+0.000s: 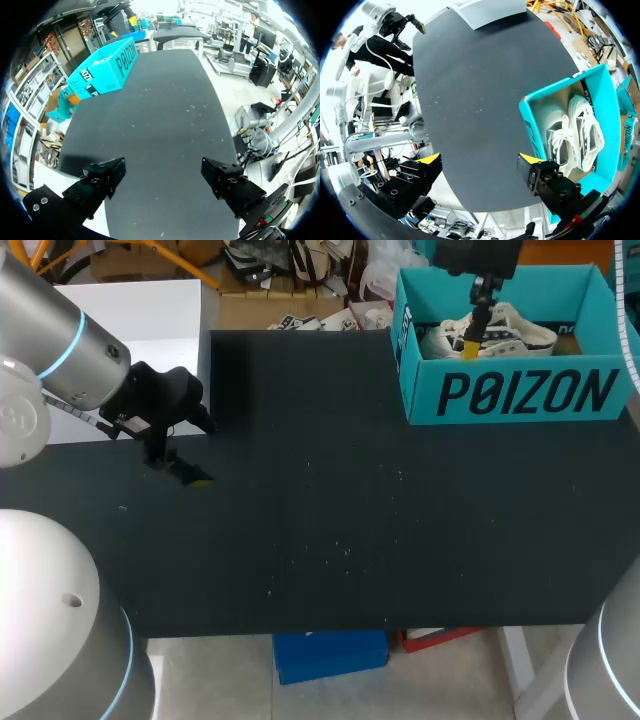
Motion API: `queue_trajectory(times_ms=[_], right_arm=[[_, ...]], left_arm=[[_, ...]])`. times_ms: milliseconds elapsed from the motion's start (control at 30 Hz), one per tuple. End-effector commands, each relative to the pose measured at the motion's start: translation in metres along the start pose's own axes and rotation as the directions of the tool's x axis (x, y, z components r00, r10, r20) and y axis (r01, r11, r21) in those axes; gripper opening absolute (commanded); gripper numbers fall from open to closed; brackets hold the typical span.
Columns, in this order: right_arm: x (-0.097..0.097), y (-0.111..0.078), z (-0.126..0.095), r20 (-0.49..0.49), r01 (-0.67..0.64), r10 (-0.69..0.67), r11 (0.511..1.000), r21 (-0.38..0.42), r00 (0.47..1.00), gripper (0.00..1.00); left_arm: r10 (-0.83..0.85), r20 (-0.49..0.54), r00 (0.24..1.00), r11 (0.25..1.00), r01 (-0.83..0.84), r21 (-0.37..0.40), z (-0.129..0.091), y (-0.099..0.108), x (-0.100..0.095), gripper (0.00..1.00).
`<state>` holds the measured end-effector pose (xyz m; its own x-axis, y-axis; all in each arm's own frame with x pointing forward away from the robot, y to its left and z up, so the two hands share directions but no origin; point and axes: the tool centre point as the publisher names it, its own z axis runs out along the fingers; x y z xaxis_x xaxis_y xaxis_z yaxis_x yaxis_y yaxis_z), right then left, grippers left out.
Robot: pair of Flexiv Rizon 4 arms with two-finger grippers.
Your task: Take the shoe out of the shoebox, open the shoe tongue, remove and reinsert the insole, then place the shoe into the shoebox
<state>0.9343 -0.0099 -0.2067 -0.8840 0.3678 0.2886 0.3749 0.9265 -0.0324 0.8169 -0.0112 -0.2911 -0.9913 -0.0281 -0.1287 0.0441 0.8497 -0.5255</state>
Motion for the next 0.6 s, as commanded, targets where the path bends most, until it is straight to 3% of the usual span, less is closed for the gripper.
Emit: queue_trajectory(times_ms=[33,400,600], right_arm=[[0.038,0.002,0.022,0.843,0.005,0.014,1.0,-0.02,0.538,1.0],[0.078,0.016,0.073,0.764,0.005,0.029,0.999,-0.042,0.645,1.0],[0.081,0.028,0.101,0.636,0.028,-0.004,0.999,-0.028,0.772,1.0]], left_arm=[[0.002,0.004,1.0,1.0,-0.002,0.002,0.001,0.001,0.001,1.0],[0.002,0.004,1.0,1.0,-0.002,0.002,0.001,0.001,0.001,1.0],[0.002,0.004,1.0,1.0,-0.002,0.002,0.001,0.001,0.001,1.0]])
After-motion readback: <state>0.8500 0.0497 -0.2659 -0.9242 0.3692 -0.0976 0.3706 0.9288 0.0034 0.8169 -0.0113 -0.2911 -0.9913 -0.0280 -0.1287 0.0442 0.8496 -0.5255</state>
